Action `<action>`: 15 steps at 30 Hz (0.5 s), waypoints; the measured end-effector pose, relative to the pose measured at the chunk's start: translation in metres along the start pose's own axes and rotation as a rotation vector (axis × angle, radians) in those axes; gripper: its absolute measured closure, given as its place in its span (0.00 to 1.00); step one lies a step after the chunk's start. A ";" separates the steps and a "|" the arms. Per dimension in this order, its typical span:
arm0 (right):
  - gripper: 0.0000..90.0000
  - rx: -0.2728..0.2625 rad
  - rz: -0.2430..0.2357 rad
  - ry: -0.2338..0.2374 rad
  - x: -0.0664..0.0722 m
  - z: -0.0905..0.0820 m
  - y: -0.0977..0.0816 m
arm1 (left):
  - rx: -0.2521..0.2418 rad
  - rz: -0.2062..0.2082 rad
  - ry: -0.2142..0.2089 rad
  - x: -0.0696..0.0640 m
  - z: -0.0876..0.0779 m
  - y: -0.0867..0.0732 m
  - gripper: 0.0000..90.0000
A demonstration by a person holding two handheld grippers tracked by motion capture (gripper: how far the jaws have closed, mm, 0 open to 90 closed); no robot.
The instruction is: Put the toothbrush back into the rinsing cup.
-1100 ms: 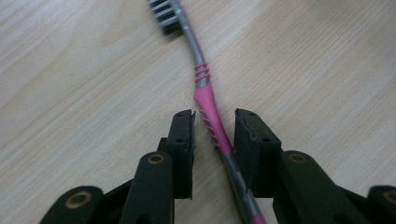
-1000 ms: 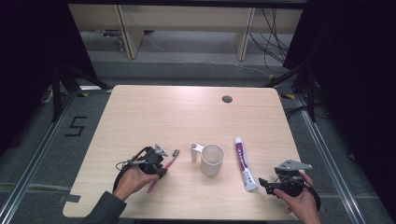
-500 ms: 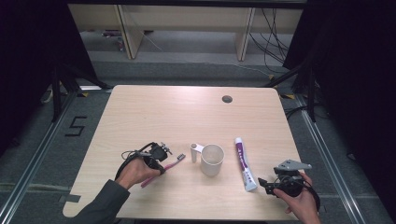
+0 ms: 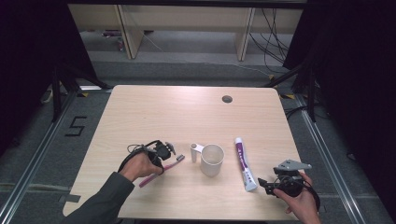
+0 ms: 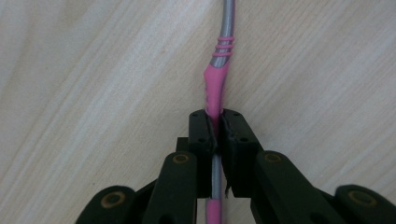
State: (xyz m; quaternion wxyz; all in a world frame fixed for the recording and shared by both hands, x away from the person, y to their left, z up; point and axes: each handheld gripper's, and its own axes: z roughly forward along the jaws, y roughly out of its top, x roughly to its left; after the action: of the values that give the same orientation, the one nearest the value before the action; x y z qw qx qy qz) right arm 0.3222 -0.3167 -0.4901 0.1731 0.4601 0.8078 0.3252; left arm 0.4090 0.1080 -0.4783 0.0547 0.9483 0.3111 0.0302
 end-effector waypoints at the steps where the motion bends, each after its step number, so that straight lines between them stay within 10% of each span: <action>1: 0.25 0.019 0.015 0.007 0.001 -0.001 0.001 | -0.004 -0.001 0.004 -0.001 0.001 0.001 0.91; 15: 0.25 0.004 -0.016 0.002 -0.002 0.000 0.001 | 0.001 0.030 0.023 -0.001 -0.001 0.001 0.92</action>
State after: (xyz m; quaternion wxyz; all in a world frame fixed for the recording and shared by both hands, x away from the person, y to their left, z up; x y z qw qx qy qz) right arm 0.3235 -0.3181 -0.4898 0.1741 0.4536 0.8122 0.3228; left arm 0.4088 0.1068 -0.4773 0.0504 0.9525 0.2973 0.0418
